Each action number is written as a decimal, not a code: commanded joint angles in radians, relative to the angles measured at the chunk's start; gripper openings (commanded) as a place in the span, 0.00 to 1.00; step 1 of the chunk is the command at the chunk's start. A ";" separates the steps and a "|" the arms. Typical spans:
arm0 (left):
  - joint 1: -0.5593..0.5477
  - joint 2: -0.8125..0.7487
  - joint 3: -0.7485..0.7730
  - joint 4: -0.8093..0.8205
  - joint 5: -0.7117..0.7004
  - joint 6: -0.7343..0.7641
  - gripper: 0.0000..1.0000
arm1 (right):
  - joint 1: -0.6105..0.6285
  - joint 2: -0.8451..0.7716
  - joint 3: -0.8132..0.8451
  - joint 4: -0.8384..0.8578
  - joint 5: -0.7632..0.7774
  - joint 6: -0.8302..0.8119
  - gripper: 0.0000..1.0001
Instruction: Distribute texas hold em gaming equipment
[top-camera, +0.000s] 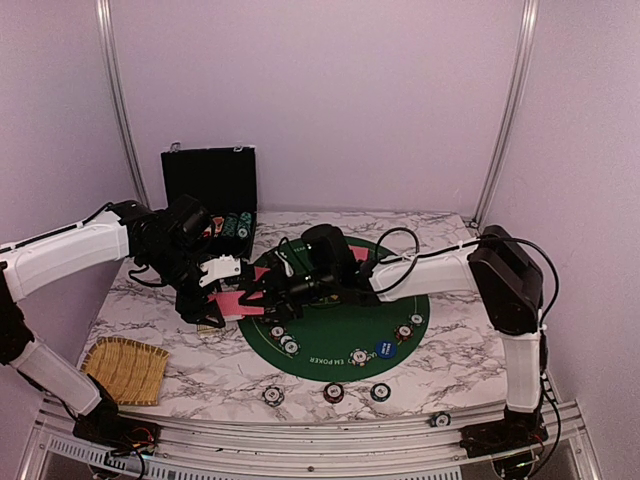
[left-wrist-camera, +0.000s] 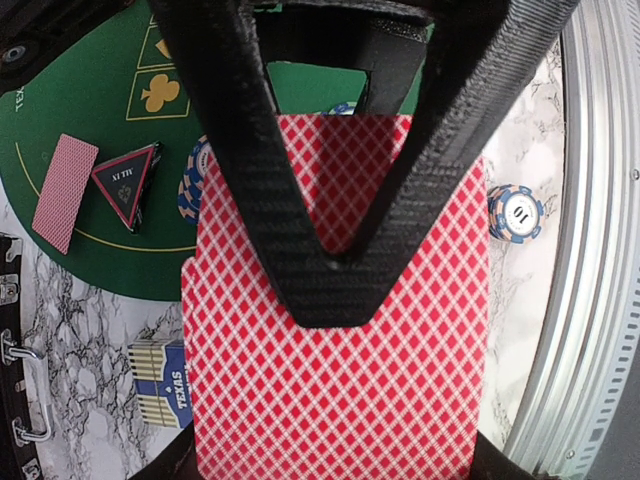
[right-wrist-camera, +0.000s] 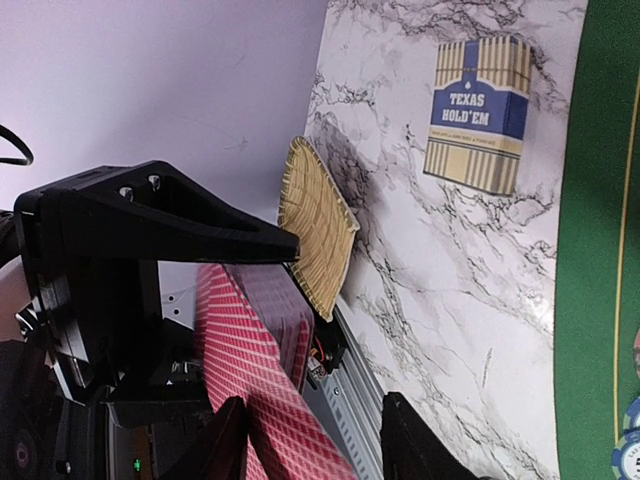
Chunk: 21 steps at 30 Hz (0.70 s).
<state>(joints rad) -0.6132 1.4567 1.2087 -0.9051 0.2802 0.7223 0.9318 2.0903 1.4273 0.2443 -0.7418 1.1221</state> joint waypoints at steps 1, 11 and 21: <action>0.000 -0.040 0.015 -0.011 0.027 0.009 0.37 | -0.013 -0.057 -0.021 -0.029 0.010 -0.021 0.43; 0.000 -0.036 0.016 -0.011 0.029 0.009 0.37 | -0.021 -0.097 -0.063 0.014 0.009 -0.004 0.39; 0.000 -0.033 0.020 -0.011 0.030 0.008 0.37 | -0.005 -0.059 0.036 -0.047 0.014 -0.022 0.37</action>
<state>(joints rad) -0.6132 1.4498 1.2087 -0.9047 0.2810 0.7231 0.9165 2.0293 1.3838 0.2218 -0.7387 1.1198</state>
